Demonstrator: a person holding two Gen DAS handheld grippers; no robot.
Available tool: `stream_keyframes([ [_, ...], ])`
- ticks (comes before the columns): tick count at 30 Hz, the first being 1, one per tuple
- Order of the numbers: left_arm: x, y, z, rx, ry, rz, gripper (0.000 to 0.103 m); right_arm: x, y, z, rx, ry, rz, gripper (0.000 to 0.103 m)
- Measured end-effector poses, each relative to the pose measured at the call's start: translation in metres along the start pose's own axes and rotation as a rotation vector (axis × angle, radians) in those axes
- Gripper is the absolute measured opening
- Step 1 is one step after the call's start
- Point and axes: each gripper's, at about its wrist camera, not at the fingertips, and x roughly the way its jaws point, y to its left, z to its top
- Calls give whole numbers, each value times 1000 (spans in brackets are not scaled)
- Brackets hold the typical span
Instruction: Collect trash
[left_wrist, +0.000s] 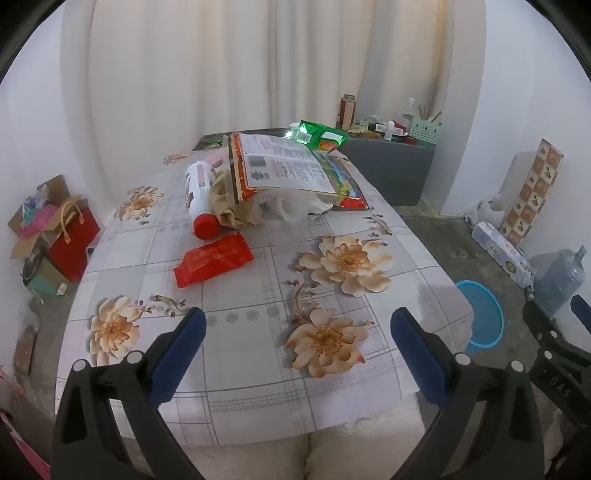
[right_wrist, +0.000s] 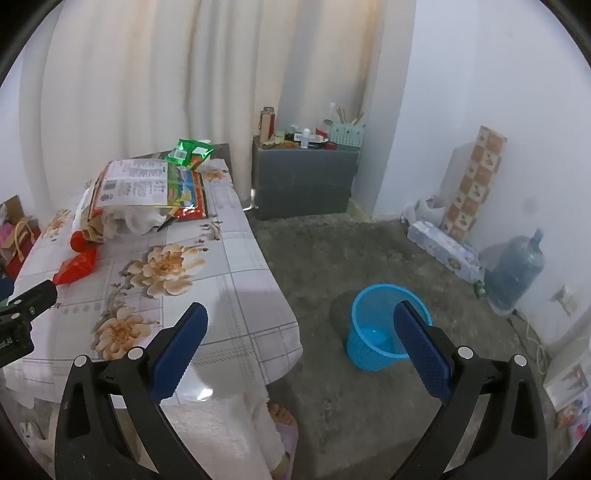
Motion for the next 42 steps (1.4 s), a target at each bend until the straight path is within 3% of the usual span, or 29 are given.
stream_keyframes([
  [42,2,12,0,-37,-1,34,98,8,11,-11,-9,26,16,97],
])
